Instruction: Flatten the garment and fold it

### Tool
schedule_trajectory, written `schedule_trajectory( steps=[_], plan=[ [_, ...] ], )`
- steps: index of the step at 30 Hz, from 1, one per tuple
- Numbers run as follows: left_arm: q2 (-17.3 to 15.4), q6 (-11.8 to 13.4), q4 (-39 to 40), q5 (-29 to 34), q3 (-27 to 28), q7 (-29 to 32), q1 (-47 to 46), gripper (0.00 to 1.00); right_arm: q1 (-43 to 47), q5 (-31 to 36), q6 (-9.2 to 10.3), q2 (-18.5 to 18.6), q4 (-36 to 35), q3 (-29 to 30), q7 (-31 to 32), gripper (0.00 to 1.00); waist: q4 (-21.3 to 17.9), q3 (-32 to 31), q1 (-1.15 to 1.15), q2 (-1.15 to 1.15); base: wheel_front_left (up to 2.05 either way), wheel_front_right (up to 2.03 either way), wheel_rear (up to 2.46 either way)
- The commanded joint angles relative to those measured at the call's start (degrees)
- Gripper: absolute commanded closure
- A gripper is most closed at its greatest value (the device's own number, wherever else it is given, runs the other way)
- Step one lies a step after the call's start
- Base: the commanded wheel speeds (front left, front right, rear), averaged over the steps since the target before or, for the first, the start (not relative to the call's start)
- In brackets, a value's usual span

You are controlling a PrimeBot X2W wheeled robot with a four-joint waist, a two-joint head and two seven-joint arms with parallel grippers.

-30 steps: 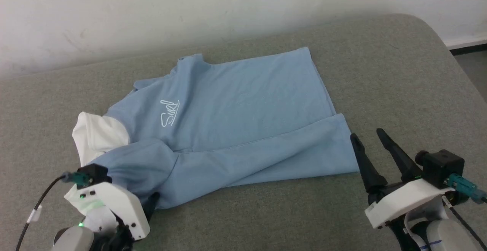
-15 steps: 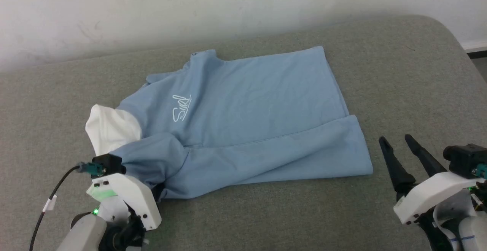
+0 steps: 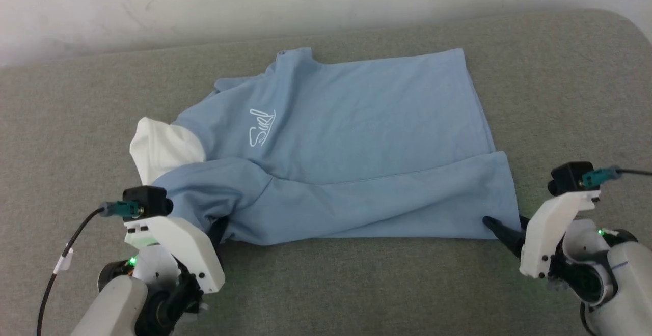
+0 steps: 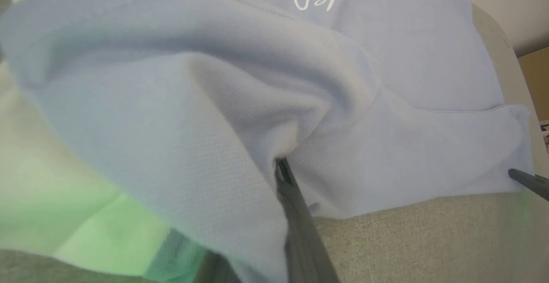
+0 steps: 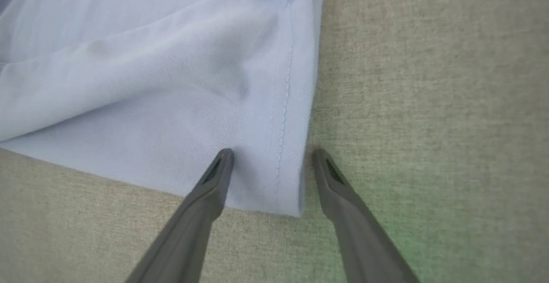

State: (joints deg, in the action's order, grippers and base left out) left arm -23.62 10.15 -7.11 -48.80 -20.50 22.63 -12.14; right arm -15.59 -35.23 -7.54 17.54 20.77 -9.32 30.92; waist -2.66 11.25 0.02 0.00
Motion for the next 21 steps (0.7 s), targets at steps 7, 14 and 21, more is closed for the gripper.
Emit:
schedule_trajectory(
  steps=[7, 14, 21],
  plan=[
    [-0.52, 0.31, 2.89, -0.13, 0.31, -0.27, 1.73, 1.00, -2.76, -2.62, 0.05, -1.49, 7.87, -2.55, 11.90, 1.00, 1.10, 0.17, -0.02, 0.00, 0.00, 0.00, 0.00],
    [-2.99, 2.51, 7.25, 1.33, 2.29, -2.64, 5.39, 1.00, -2.24, -1.94, 0.05, 0.61, -0.70, -1.06, 4.26, 1.00, 0.28, -3.65, -0.02, 0.00, 0.00, 0.00, 0.00],
    [-6.43, 7.30, 15.72, 1.87, 3.99, -1.96, 15.89, 1.00, 7.90, 0.28, 0.05, 1.95, -13.14, 1.80, 2.98, 1.00, -0.04, -8.19, -0.02, 0.00, 0.00, 0.00, 0.00]
  ],
)
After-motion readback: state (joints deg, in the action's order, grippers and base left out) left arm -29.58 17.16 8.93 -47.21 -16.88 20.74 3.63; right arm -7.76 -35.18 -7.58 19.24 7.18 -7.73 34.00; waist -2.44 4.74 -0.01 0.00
